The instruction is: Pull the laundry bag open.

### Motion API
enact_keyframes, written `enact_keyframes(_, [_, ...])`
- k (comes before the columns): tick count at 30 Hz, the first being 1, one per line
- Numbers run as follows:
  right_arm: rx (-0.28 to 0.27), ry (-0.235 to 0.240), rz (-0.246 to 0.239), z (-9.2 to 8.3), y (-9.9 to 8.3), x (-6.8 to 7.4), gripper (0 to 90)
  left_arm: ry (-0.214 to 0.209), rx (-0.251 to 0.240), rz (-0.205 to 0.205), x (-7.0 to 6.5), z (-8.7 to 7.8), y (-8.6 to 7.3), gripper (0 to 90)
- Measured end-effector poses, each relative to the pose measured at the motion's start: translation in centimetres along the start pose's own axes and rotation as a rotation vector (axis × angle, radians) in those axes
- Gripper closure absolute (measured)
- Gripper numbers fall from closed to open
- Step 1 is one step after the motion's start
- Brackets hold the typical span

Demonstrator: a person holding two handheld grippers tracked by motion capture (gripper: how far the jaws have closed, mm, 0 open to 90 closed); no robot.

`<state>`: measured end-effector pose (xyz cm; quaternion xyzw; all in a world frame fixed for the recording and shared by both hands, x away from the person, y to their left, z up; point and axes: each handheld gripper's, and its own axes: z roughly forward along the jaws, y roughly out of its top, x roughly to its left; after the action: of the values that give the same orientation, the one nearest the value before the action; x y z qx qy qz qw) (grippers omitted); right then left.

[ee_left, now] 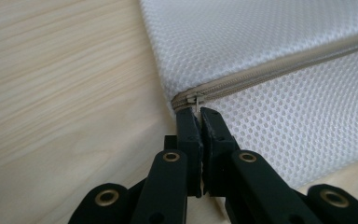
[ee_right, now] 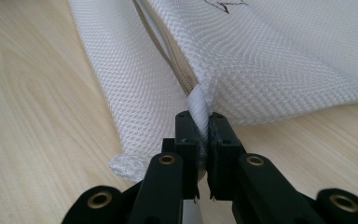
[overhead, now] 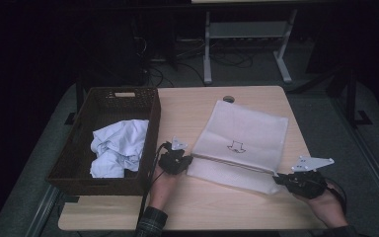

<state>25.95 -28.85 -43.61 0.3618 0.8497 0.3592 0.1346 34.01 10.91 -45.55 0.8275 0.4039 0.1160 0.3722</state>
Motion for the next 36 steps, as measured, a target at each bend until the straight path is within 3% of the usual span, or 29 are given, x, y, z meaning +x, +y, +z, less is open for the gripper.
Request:
enact_keyframes(10, [-0.006,-0.017,0.040,0.0,-0.2,-1.0,82.7,-0.021,-0.015,0.013,0.6,1.0,1.9,86.9])
enact_keyframes(22, [-0.010,-0.083,0.075,0.3,-0.1,-3.4,81.7,-0.055,-0.022,0.051,1.4,3.5,5.4,86.6])
enact_keyframes(24, [-0.014,-0.087,0.079,0.4,0.0,-3.7,81.7,-0.055,-0.022,0.051,1.4,3.5,5.4,86.6])
enact_keyframes(27, [-0.016,-0.117,0.100,0.7,0.0,-5.0,81.4,-0.063,-0.015,0.076,1.6,5.0,6.7,86.5])
enact_keyframes(32, [-0.026,-0.124,0.130,1.1,-0.3,-6.5,81.4,-0.061,-0.006,0.101,1.8,6.8,8.0,86.4])
enact_keyframes(36, [-0.030,-0.139,0.144,1.4,-0.2,-7.4,81.1,-0.062,-0.005,0.102,2.0,7.6,8.8,86.4])
